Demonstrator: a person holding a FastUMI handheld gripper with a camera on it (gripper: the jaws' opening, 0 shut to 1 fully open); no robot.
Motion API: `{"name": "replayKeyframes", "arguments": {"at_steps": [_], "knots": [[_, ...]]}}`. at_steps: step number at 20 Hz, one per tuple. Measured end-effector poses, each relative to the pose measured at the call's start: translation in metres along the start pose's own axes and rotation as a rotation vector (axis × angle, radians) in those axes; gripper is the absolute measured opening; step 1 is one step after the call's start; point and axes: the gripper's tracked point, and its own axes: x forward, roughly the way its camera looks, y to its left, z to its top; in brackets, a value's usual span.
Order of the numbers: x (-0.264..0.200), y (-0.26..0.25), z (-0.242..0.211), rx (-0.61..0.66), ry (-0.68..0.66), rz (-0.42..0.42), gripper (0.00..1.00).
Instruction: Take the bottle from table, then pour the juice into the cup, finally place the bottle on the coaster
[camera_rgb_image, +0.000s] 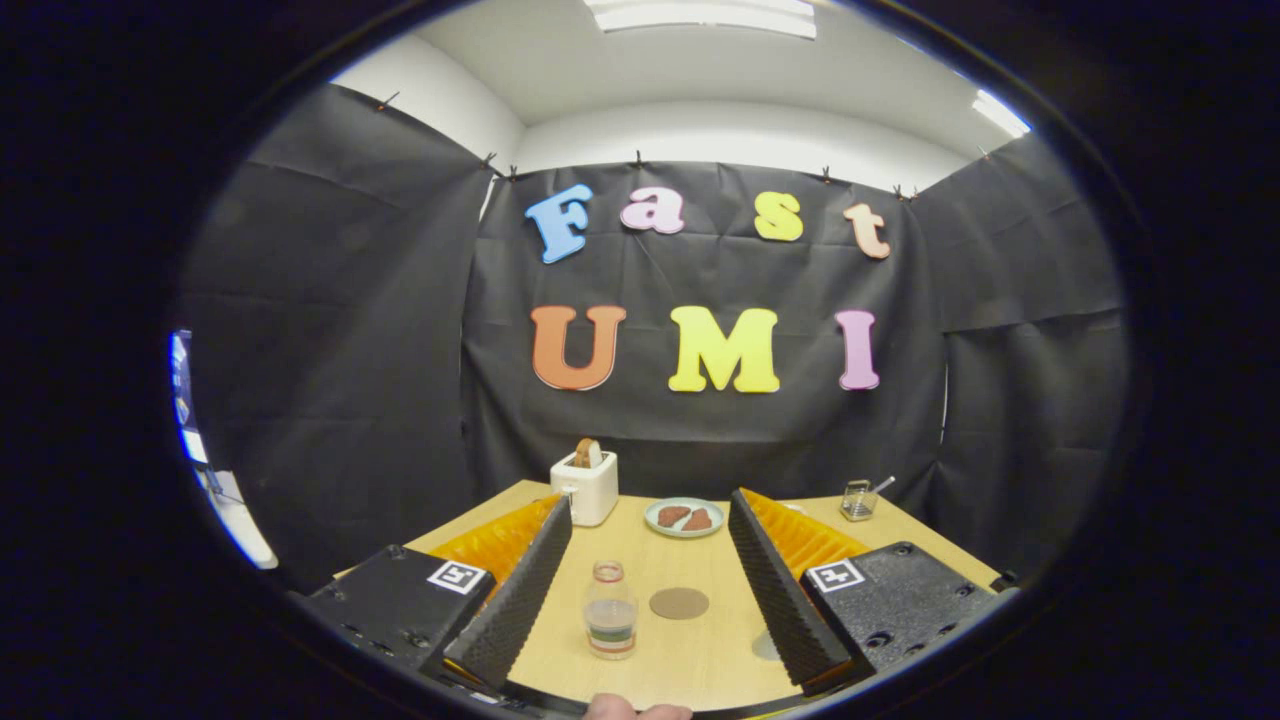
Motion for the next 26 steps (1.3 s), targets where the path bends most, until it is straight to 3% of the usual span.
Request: {"name": "replayKeyframes", "arguments": {"at_steps": [5, 10, 14, 26], "knots": [[-0.010, 0.007, -0.006, -0.004, -0.045, 0.027, 1.00], [-0.004, 0.006, -0.048, 0.033, -0.063, 0.063, 1.00], [0.013, 0.011, -0.094, 0.070, -0.018, 0.107, 1.00], [0.056, 0.020, -0.217, -0.023, 0.140, 0.075, 1.00]]}}
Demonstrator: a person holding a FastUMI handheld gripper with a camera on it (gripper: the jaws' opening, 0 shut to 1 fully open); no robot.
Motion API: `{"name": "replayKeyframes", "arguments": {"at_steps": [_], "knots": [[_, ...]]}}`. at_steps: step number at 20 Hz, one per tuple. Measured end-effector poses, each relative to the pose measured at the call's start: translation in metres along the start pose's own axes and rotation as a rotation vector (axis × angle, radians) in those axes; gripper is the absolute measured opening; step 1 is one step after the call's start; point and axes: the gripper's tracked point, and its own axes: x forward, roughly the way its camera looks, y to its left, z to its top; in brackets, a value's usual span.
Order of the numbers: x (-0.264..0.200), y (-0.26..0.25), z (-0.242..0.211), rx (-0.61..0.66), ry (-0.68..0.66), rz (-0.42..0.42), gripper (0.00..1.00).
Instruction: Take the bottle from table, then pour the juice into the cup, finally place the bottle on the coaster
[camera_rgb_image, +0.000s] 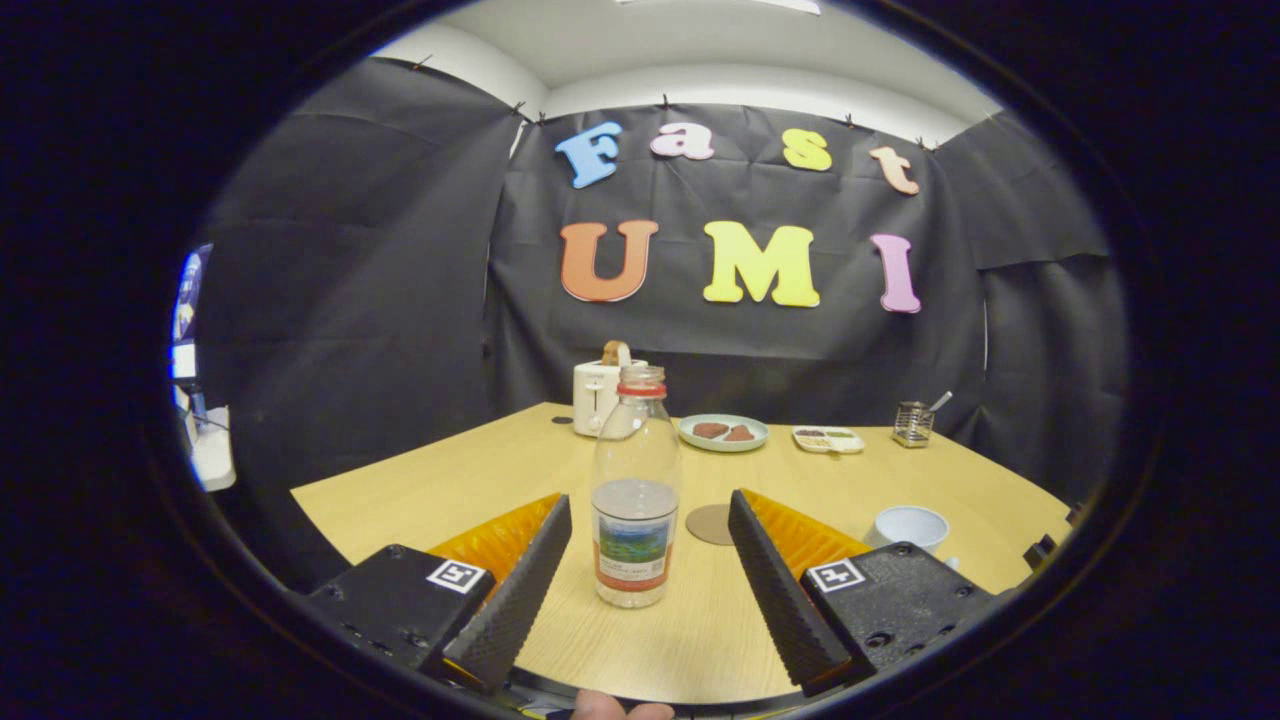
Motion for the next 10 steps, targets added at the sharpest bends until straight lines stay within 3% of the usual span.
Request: {"name": "replayKeyframes", "arguments": {"at_steps": [10], "knots": [[0.051, 0.011, -0.044, -0.085, 0.108, 0.015, 1.00]]}}
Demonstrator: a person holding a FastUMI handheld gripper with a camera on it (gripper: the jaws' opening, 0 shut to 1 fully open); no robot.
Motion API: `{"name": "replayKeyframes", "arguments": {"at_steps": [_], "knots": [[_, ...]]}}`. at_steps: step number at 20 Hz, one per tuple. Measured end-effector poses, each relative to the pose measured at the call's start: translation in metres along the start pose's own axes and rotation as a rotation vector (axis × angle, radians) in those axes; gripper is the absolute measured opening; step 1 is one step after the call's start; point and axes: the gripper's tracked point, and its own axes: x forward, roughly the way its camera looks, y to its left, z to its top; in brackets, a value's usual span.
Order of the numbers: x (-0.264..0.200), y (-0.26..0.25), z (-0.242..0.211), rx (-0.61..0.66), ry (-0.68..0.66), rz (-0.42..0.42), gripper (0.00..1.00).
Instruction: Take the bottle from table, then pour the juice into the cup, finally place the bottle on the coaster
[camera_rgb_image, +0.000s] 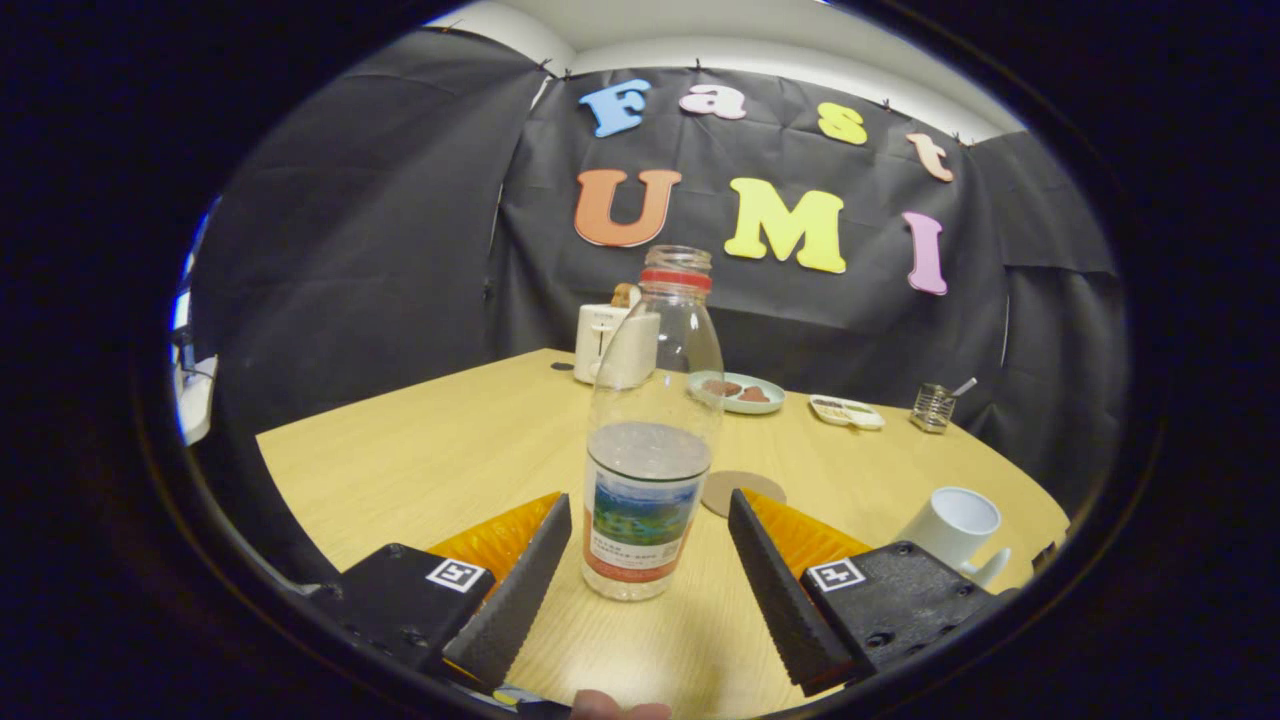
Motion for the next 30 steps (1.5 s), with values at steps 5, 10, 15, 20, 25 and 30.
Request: {"name": "replayKeyframes", "arguments": {"at_steps": [5, 10, 15, 20, 25, 30], "knots": [[0.022, 0.002, -0.007, -0.070, 0.027, -0.008, 1.00], [0.027, 0.001, -0.005, -0.074, -0.005, -0.009, 0.90], [0.027, 0.003, 0.002, -0.058, -0.033, 0.006, 0.83], [0.010, -0.004, 0.014, -0.015, -0.036, -0.008, 0.78], [-0.016, -0.007, 0.037, 0.082, -0.060, -0.010, 0.77], [-0.038, -0.009, 0.053, 0.213, -0.082, -0.009, 0.77]]}}
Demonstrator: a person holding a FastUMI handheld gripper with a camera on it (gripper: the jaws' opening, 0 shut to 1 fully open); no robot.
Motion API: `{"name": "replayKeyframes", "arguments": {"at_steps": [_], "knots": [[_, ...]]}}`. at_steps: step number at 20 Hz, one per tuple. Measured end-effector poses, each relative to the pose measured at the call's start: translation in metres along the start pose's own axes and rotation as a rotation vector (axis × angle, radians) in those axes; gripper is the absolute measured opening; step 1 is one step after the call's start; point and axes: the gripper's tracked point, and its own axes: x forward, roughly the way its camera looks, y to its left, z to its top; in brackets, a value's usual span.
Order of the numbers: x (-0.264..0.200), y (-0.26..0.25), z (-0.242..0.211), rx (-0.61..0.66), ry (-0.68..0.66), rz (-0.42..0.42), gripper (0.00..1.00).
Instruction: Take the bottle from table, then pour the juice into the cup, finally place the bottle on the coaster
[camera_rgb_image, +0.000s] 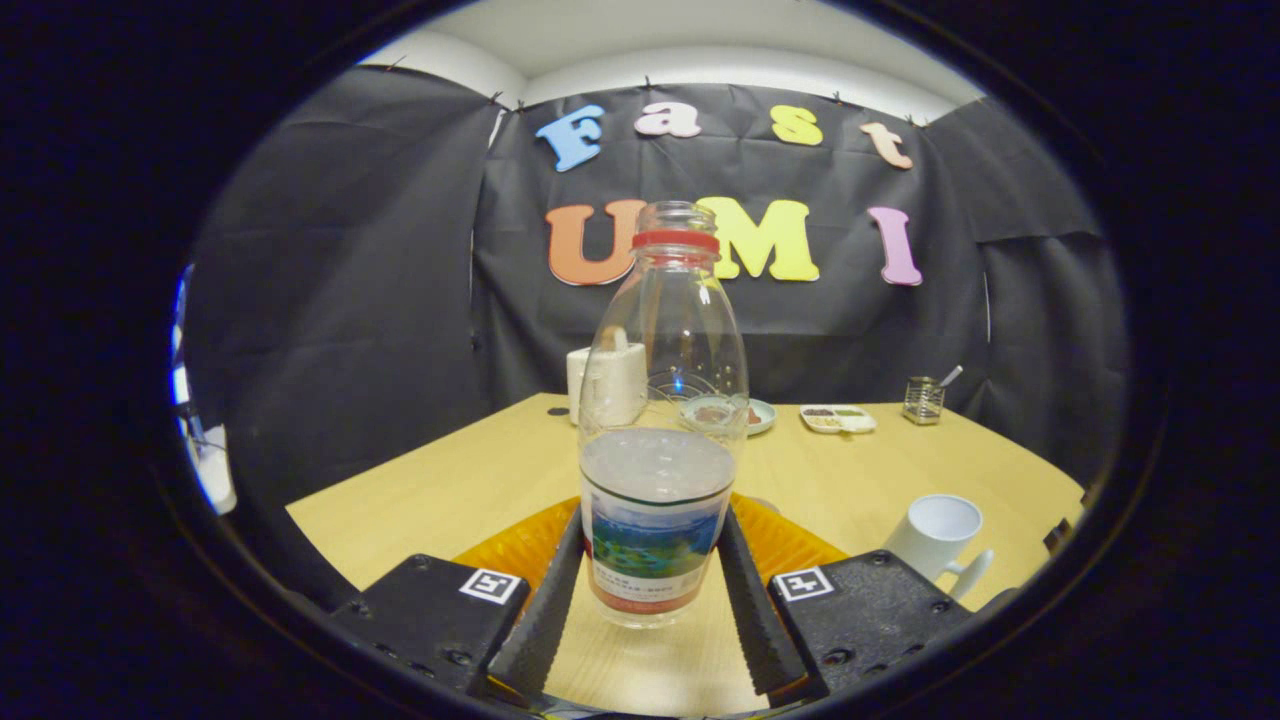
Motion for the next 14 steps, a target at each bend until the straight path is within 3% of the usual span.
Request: {"name": "replayKeyframes", "arguments": {"at_steps": [14], "knots": [[0.006, -0.019, 0.006, 0.581, -0.015, 0.126, 0.76]]}}
